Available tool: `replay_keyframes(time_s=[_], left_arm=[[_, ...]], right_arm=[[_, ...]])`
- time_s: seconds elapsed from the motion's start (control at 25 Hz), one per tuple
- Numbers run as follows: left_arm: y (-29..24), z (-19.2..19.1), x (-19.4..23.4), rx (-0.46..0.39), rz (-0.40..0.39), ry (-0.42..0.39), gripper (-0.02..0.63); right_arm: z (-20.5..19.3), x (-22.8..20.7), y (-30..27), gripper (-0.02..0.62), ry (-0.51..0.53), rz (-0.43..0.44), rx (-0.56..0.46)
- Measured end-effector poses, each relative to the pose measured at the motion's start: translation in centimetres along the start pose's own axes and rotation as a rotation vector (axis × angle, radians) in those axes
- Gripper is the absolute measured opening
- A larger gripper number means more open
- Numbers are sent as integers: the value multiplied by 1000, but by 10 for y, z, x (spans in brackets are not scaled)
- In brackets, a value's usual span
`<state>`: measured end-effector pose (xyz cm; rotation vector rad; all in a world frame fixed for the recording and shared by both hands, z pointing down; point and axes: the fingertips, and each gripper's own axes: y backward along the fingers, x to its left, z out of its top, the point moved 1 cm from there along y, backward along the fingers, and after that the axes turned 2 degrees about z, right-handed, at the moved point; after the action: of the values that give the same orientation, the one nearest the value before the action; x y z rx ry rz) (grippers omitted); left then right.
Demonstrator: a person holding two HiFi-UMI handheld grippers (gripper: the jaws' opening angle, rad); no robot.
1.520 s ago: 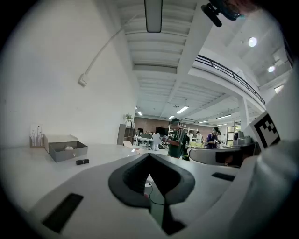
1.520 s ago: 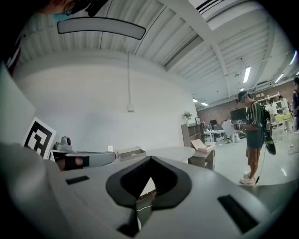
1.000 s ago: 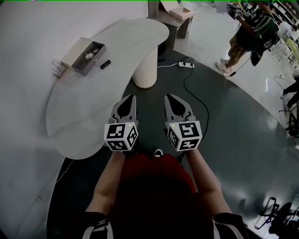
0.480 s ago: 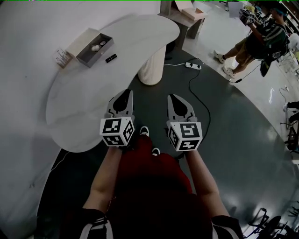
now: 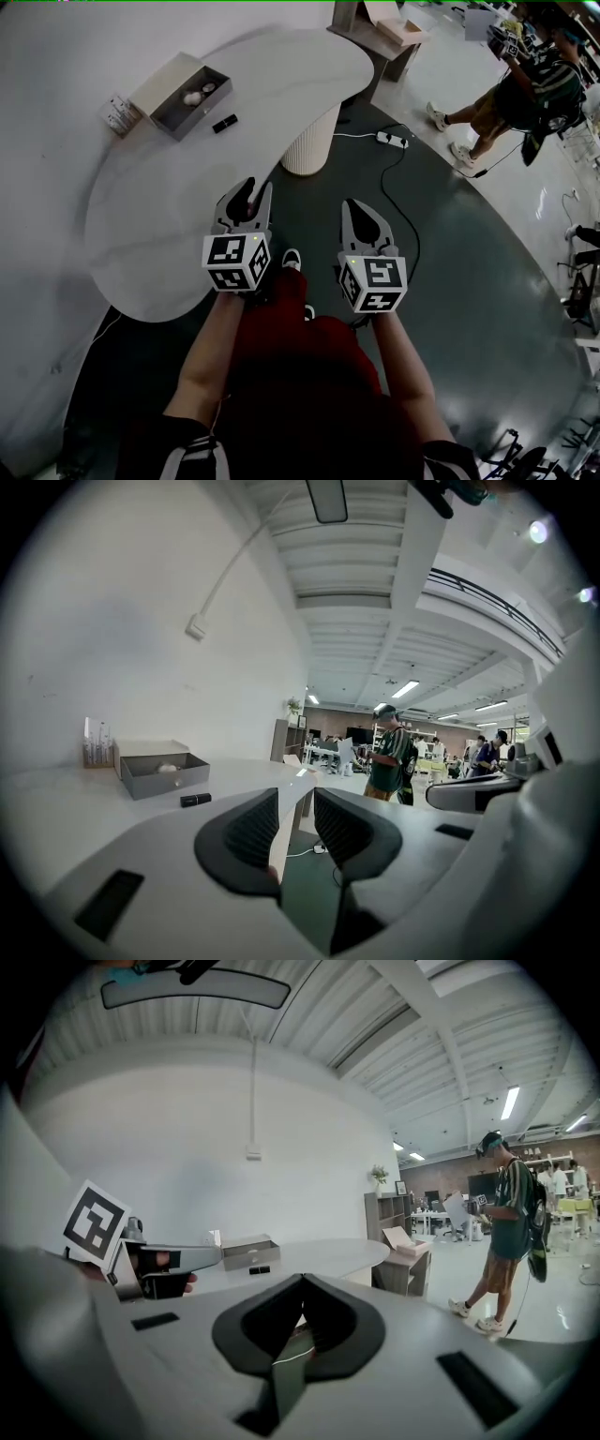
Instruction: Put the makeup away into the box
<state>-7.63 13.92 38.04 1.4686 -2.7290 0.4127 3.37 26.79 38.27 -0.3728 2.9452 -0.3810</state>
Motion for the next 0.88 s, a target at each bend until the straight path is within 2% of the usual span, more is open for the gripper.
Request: replay_keyframes(time_s=[0.32, 0.68, 0.88], left_arm=[[-51, -3, 44, 47, 110, -16, 160], [-94, -6, 102, 92, 212, 32, 212], [-115, -8, 128, 108, 231, 67, 216]], right_arm=[[-1, -14, -56, 14, -13, 21, 44], [6, -18, -117, 14, -8, 51, 87], [10, -16, -149, 14, -11, 61, 108]])
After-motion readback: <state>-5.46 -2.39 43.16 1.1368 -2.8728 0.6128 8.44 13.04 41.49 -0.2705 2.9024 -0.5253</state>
